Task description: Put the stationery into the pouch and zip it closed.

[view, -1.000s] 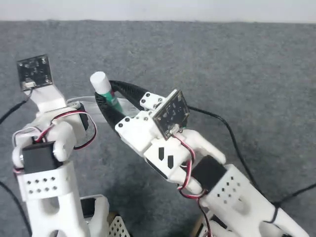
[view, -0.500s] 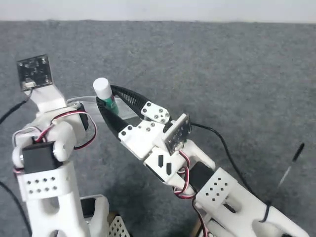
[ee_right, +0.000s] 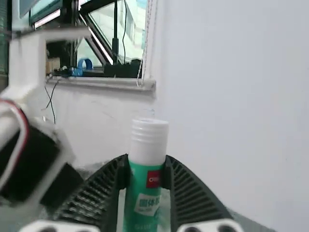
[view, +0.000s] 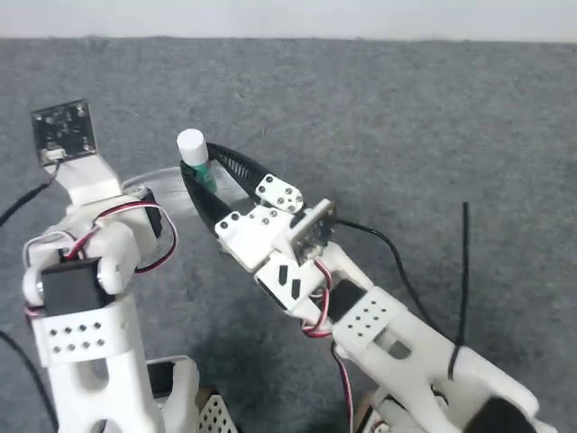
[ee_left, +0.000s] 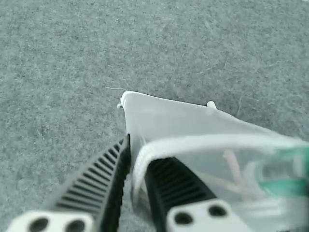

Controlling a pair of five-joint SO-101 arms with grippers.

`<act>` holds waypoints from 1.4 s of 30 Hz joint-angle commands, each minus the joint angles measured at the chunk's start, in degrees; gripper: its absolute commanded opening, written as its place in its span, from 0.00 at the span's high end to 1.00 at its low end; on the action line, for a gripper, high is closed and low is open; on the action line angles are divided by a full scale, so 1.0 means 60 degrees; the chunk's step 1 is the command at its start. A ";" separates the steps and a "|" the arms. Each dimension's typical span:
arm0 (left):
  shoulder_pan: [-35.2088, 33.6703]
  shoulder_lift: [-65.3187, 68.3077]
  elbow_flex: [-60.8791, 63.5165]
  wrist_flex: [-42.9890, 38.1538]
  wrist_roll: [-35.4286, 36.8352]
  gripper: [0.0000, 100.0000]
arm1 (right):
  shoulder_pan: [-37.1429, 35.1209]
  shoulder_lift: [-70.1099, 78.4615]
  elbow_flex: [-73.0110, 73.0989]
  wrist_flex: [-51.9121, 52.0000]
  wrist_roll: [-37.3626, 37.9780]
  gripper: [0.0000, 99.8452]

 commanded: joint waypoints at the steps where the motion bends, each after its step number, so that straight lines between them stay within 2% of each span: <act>1: -0.0015 0.0088 -0.0564 -0.0249 0.0147 0.99 | 0.0183 0.0125 -0.0117 -0.0271 -0.0015 0.99; 8: -0.0015 0.0088 -0.0564 -0.0249 0.0147 0.99 | 0.0154 0.0110 -0.0073 0.0300 0.0249 0.99; 14: -0.0029 0.0088 -0.0564 -0.0249 0.0147 0.99 | -0.0403 0.0110 0.0264 0.0520 0.1333 0.87; 24: -0.0029 0.0088 -0.0564 -0.0264 0.0161 0.99 | -0.0403 -0.0081 0.0322 0.0652 0.1363 0.87; 29: -0.0029 0.0088 -0.0564 -0.0264 0.0161 0.99 | -0.0388 -0.1692 0.0220 0.2864 0.1289 0.87; 34: -0.0498 0.0073 -0.0623 -0.0278 0.0161 0.99 | -0.0388 -0.3289 -0.0190 0.5502 0.1275 0.87; 37: -0.0527 0.0073 -0.0623 -0.0278 0.0176 0.99 | -0.0374 -0.3729 -0.0659 0.7040 0.1275 0.87; 42: -0.0689 0.0059 -0.0637 -0.0278 0.0176 0.99 | 0.0300 -0.3890 -0.1670 0.9253 0.1275 0.87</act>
